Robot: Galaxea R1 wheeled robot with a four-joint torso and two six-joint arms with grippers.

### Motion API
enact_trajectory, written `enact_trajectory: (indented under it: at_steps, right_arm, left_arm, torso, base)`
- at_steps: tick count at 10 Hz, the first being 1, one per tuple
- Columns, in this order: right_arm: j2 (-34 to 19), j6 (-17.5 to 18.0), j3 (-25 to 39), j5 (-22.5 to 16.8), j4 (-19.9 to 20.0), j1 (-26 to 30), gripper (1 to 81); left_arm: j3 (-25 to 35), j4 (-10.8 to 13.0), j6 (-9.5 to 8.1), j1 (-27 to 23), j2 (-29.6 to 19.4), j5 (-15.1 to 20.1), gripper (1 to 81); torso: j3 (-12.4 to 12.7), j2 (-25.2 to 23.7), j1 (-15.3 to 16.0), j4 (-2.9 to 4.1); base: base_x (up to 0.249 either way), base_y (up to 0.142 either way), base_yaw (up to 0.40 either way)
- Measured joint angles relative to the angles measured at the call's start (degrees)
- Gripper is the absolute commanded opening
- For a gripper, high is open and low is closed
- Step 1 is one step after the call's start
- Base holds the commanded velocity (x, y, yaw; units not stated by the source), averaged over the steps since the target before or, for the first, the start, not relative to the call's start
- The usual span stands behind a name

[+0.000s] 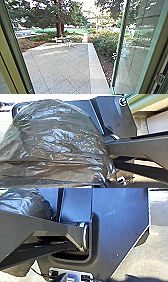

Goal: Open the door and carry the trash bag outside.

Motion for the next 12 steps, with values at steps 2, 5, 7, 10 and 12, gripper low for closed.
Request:
enact_trajectory:
  at_steps: [2,5,7,10,12]
  right_arm:
    - [-0.24,0.02,-0.01,0.22,0.02,0.26,81.1]
    - [0.2,0.05,0.0,0.02,0.02,-0.05,81.1]
    - [0.04,0.02,0.0,0.02,0.02,0.15,81.1]
    - [-0.24,0.02,0.05,-0.12,0.0,-0.17,81.1]
    - [-0.16,0.0,0.07,-0.15,0.0,-0.13,81.1]
  left_arm:
    - [0.05,0.0,0.0,-0.15,0.13,-0.09,1.0]
    - [-0.12,0.0,0.0,0.18,-0.11,0.02,1.0]
    - [-0.09,0.0,0.0,-0.15,-0.02,0.16,1.0]
    - [0.05,0.0,0.0,0.3,0.39,0.02,1.0]
    - [0.02,0.0,0.0,0.29,0.22,0.07,1.0]
  torso:
    - [0.0,0.02,-0.02,0.0]
    - [0.02,-0.02,-0.09,0.0]
    - [0.0,0.02,-0.06,0.0]
    - [0.02,-0.02,-0.15,0.0]
    - [0.02,-0.02,-0.19,0.0]
  base:
    - [0.083,0.0,0.0]
    - [0.083,0.0,0.0]
    - [0.083,0.0,0.0]
    - [0.083,0.0,0.0]
    - [0.083,0.0,0.0]
